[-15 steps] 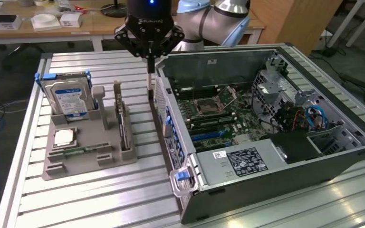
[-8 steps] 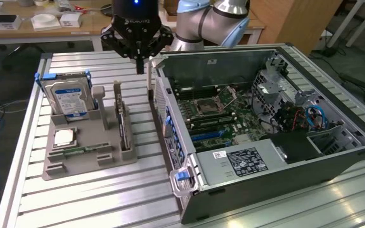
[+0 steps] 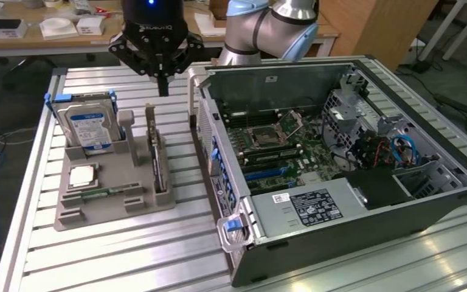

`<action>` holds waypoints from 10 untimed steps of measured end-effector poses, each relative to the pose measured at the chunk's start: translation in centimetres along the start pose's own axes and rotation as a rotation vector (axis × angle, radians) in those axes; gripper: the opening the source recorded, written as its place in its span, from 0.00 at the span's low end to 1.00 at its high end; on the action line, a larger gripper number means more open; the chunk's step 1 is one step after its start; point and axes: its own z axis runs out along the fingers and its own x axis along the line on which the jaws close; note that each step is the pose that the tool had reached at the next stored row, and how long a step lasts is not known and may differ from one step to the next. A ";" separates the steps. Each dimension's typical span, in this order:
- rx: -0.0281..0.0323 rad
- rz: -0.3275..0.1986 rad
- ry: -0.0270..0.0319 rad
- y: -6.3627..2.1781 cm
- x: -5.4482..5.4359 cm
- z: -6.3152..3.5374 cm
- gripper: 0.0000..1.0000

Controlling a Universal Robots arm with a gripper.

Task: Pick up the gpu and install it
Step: 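Reach for the gpu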

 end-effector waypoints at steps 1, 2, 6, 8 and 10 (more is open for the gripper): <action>0.0000 0.000 0.0000 -0.03 0.3 -0.01 0.10; 0.0001 0.000 0.0000 -0.05 0.6 -0.02 0.10; 0.0001 0.001 0.0000 -0.14 1.8 -0.05 0.10; 0.0001 0.001 0.0000 -0.19 2.4 -0.06 0.10; 0.0002 0.001 0.0000 -0.24 3.1 -0.08 0.10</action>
